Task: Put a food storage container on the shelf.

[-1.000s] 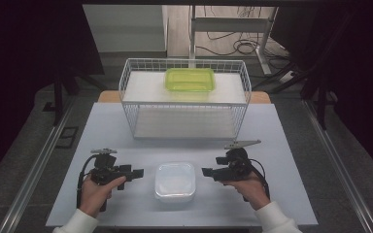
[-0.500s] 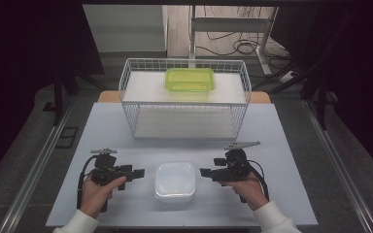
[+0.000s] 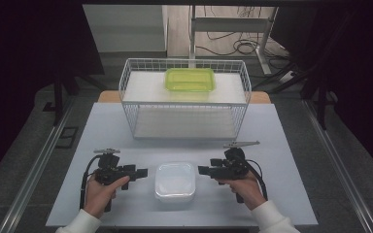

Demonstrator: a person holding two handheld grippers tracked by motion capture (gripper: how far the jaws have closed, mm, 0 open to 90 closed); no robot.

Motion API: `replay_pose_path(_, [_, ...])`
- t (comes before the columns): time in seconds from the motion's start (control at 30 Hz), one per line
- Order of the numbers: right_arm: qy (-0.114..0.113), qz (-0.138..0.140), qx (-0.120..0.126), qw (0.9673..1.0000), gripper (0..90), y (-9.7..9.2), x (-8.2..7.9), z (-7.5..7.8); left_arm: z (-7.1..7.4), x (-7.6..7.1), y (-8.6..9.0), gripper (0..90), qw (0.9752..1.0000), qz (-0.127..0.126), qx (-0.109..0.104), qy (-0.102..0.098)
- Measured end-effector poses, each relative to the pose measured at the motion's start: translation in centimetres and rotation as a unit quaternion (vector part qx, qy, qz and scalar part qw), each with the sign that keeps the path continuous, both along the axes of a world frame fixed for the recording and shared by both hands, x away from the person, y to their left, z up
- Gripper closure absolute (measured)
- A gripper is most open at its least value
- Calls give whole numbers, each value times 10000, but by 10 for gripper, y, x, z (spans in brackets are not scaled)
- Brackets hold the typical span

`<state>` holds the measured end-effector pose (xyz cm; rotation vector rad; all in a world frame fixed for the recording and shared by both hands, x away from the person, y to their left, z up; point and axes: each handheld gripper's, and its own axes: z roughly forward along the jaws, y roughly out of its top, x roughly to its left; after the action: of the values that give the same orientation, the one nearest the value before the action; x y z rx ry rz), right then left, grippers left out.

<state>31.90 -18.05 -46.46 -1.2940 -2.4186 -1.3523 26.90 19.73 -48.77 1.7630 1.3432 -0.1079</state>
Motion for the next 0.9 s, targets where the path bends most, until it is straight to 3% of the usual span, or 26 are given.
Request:
replay_pose_path(0.13, [182,5,143,9997,345,4,3,-4,-3,3,-5,295,9998,-35,-148,113])
replay_pose_path(0.33, [383,62,133,9992,383,8,1,-9,-7,4,-10,315,9989,-41,-342,326])
replay_pose_path(0.6, [771,37,246,9967,427,12,-2,-25,-12,5,-15,351,9979,-126,-396,503])
replay_pose_path(0.67, [801,63,249,9965,434,13,-2,-26,-15,6,-15,351,9962,-88,-593,631])
replay_pose_path(0.73, [831,103,237,9962,448,14,-3,-27,-16,6,-15,354,9960,-114,-584,671])
replay_pose_path(0.9, [923,107,309,9952,490,14,-4,-29,-20,7,-15,386,9922,-184,-903,834])
